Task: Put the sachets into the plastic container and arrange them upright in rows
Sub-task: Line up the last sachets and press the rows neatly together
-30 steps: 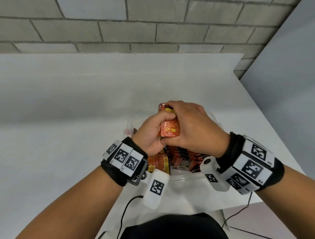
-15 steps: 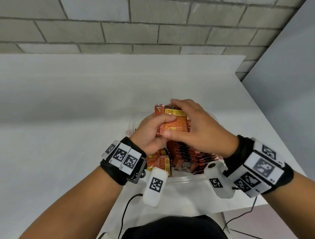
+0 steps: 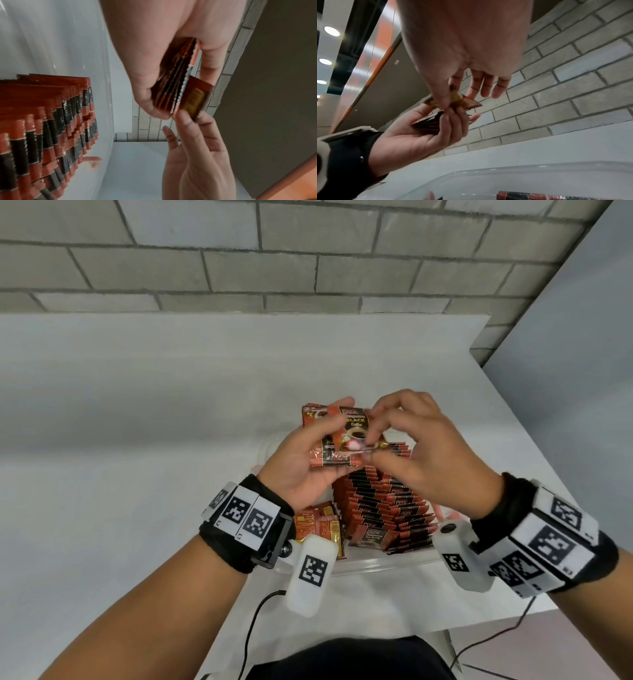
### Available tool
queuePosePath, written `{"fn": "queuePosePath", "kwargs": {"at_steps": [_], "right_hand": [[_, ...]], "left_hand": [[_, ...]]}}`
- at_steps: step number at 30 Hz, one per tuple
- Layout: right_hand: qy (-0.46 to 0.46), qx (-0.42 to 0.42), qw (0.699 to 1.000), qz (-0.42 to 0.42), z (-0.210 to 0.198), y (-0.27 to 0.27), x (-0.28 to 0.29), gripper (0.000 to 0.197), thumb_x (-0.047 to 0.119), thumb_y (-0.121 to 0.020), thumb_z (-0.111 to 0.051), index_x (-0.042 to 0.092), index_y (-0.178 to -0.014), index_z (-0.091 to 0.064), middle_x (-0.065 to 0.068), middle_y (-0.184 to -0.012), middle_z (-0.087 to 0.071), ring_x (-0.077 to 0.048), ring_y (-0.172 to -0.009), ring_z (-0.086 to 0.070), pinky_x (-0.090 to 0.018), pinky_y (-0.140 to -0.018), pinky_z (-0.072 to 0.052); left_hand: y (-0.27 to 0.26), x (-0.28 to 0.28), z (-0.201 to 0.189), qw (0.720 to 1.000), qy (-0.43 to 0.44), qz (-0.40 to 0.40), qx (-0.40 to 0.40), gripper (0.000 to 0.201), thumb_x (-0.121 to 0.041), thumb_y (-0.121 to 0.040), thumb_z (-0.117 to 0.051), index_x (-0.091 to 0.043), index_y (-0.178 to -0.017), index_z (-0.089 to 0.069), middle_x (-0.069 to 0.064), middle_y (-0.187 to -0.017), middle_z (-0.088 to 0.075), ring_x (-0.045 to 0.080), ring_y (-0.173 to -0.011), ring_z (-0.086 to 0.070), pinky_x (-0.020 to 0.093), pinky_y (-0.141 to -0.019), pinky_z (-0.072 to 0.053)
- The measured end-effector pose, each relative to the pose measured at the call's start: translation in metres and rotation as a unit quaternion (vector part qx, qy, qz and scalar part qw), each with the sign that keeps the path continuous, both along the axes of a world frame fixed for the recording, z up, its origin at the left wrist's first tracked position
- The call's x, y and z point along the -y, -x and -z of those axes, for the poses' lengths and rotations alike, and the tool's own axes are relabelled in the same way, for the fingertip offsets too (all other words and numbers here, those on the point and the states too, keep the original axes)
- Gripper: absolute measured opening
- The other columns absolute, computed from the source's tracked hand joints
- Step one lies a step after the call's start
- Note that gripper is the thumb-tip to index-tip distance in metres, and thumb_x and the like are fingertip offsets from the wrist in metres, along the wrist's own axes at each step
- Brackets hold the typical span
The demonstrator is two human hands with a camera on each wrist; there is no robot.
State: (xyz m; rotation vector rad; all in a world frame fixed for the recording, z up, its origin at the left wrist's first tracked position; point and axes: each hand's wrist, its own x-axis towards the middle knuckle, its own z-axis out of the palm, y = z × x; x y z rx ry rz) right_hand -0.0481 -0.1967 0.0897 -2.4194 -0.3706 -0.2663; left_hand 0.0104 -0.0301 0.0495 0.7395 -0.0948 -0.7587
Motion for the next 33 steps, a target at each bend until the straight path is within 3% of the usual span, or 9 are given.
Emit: {"fn": "queuePosePath", "kwargs": {"at_steps": [3, 8, 10, 13, 15, 19, 28, 31, 33], "right_hand": [[-0.013, -0.030, 0.999, 0.006, -0.003, 0.002, 0.003, 0.027, 0.051, -0.075, -0.062, 0.032, -0.094, -0.064, 0.008, -0.115, -0.052, -0.007, -0.114, -0.041, -0.007, -0.097, -0.025], [-0.018, -0.068, 0.996, 0.052, -0.017, -0.009, 0.006, 0.034, 0.023, -0.089, -0.064, 0.028, -0.123, -0.057, 0.008, -0.118, -0.055, -0.007, -0.108, -0.051, -0.019, -0.085, -0.043], [-0.013, -0.129, 0.991, 0.042, -0.021, -0.013, 0.007, 0.035, 0.020, -0.089, -0.064, 0.030, -0.122, -0.056, 0.007, -0.106, -0.061, -0.012, -0.096, -0.060, -0.028, -0.083, -0.049], [-0.056, -0.157, 0.985, 0.049, -0.028, -0.011, 0.013, 0.020, 0.017, -0.087, -0.065, 0.027, -0.104, -0.062, 0.000, -0.091, -0.066, -0.022, -0.085, -0.064, -0.041, -0.082, -0.052], [-0.048, -0.190, 0.980, 0.041, -0.026, -0.004, 0.020, 0.014, 0.018, -0.086, -0.066, 0.025, -0.097, -0.064, 0.001, -0.086, -0.068, -0.019, -0.083, -0.065, -0.037, -0.079, -0.052], [0.034, -0.273, 0.961, 0.020, -0.003, 0.020, 0.019, 0.011, 0.017, -0.084, -0.070, 0.026, -0.087, -0.064, 0.007, -0.076, -0.062, 0.001, -0.065, -0.057, -0.012, -0.061, -0.043], [0.228, -0.280, 0.933, -0.014, 0.038, 0.034, 0.005, 0.011, 0.021, -0.084, -0.065, 0.029, -0.083, -0.056, 0.013, -0.082, -0.063, -0.007, -0.077, -0.058, -0.026, -0.069, -0.048], [0.285, -0.246, 0.926, -0.021, 0.043, 0.034, 0.002, 0.010, 0.019, -0.088, -0.056, 0.026, -0.083, -0.050, 0.014, -0.074, -0.048, -0.009, -0.076, -0.050, -0.016, -0.057, -0.036], [0.309, -0.241, 0.919, -0.028, 0.046, 0.033, -0.001, 0.011, 0.018, -0.088, -0.054, 0.024, -0.081, -0.047, 0.012, -0.075, -0.050, -0.012, -0.076, -0.051, -0.014, -0.051, -0.028]], "left_hand": [[0.000, -0.002, -0.003, 0.999, -0.040, -0.007, 0.030, 0.052, 0.002, -0.077, -0.058, -0.002, -0.128, -0.052, 0.012, -0.097, -0.070, 0.023, -0.086, -0.067, 0.033, -0.071, -0.057], [0.000, -0.002, -0.003, 0.995, -0.068, 0.028, 0.070, 0.055, 0.004, -0.072, -0.057, -0.012, -0.125, -0.056, 0.014, -0.109, -0.067, 0.028, -0.099, -0.065, 0.043, -0.088, -0.052], [0.001, -0.001, -0.004, 0.993, -0.077, 0.038, 0.081, 0.046, 0.003, -0.072, -0.059, -0.010, -0.116, -0.059, 0.013, -0.102, -0.068, 0.027, -0.095, -0.066, 0.042, -0.086, -0.053], [0.000, -0.002, -0.009, 0.992, -0.100, 0.015, 0.078, 0.036, -0.008, -0.078, -0.068, -0.010, -0.113, -0.060, 0.009, -0.097, -0.069, 0.022, -0.089, -0.068, 0.038, -0.079, -0.056], [-0.005, -0.006, -0.011, 0.990, -0.122, -0.015, 0.066, 0.044, -0.020, -0.075, -0.063, -0.013, -0.118, -0.059, 0.007, -0.094, -0.066, 0.019, -0.086, -0.065, 0.035, -0.075, -0.055], [-0.015, -0.018, -0.009, 0.988, -0.136, -0.045, 0.052, 0.043, -0.024, -0.071, -0.065, -0.017, -0.113, -0.061, 0.007, -0.089, -0.063, 0.017, -0.077, -0.063, 0.029, -0.069, -0.056], [-0.013, -0.023, -0.006, 0.985, -0.156, -0.030, 0.062, 0.040, -0.023, -0.070, -0.065, -0.016, -0.110, -0.061, 0.006, -0.083, -0.066, 0.018, -0.075, -0.063, 0.030, -0.071, -0.053], [-0.012, -0.023, -0.006, 0.985, -0.158, -0.027, 0.060, 0.041, -0.022, -0.071, -0.064, -0.018, -0.112, -0.062, 0.006, -0.084, -0.066, 0.017, -0.075, -0.063, 0.030, -0.071, -0.053], [-0.012, -0.022, -0.006, 0.985, -0.159, -0.027, 0.059, 0.043, -0.022, -0.071, -0.065, -0.018, -0.114, -0.062, 0.006, -0.085, -0.066, 0.016, -0.075, -0.064, 0.030, -0.073, -0.053]]}}
